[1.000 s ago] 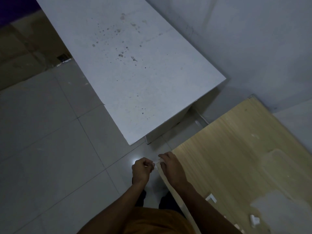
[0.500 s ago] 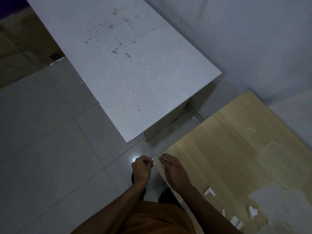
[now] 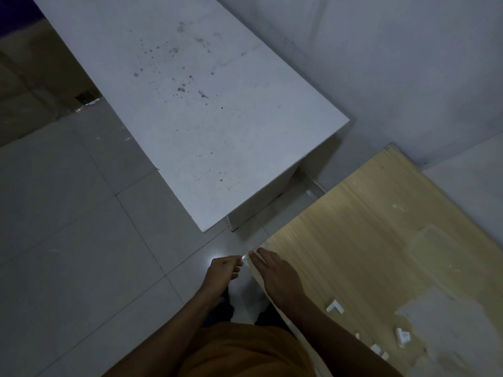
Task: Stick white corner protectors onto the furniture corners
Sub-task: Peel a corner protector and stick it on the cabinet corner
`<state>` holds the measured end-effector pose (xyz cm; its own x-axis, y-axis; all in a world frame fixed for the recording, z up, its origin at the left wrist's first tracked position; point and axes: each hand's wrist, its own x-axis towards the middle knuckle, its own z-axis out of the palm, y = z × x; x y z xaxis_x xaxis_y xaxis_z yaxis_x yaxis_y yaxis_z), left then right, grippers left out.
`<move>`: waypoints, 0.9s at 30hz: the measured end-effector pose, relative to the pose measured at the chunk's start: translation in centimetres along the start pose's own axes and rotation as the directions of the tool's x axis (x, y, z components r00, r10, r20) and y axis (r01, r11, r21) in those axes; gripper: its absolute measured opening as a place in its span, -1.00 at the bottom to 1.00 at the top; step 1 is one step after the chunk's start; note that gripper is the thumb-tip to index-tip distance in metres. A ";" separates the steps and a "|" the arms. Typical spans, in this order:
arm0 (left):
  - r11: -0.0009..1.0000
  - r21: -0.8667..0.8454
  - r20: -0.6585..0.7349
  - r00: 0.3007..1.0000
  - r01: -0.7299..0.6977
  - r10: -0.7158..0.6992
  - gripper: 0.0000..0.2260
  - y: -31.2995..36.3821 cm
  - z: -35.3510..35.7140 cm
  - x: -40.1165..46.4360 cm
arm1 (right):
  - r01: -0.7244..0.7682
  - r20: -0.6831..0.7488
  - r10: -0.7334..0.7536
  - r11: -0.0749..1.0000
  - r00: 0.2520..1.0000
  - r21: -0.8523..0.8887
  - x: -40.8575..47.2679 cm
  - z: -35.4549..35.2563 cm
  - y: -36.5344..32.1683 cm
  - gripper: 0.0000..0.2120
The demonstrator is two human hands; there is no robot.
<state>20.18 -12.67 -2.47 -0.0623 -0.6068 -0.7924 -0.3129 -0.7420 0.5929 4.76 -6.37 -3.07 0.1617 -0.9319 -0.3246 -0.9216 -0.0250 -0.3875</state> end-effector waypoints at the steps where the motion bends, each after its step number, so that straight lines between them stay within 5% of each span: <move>1: 0.997 -0.066 0.023 0.999 0.041 -0.039 -0.82 0.2 -0.1 0.0 | -0.012 0.007 0.013 0.999 1.000 -0.030 0.0 0.2 -0.1 -0.51; 9: 0.985 -0.146 0.122 0.990 0.092 -0.074 -0.63 1.0 -0.7 -0.6 | -0.067 0.077 0.076 0.991 0.994 -0.117 0.2 0.3 -0.5 -0.35; 27: 0.995 -0.004 0.191 0.977 0.098 -0.095 -0.66 1.8 -1.6 -1.6 | -0.131 0.062 0.141 0.981 0.988 -0.146 0.9 0.1 -1.5 -0.41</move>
<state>21.19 -13.50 0.10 -0.2124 -0.4680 -0.8578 -0.3133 -0.7989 0.5134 6.36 -7.11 -2.86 0.0519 -0.9018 -0.4291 -0.9764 0.0443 -0.2113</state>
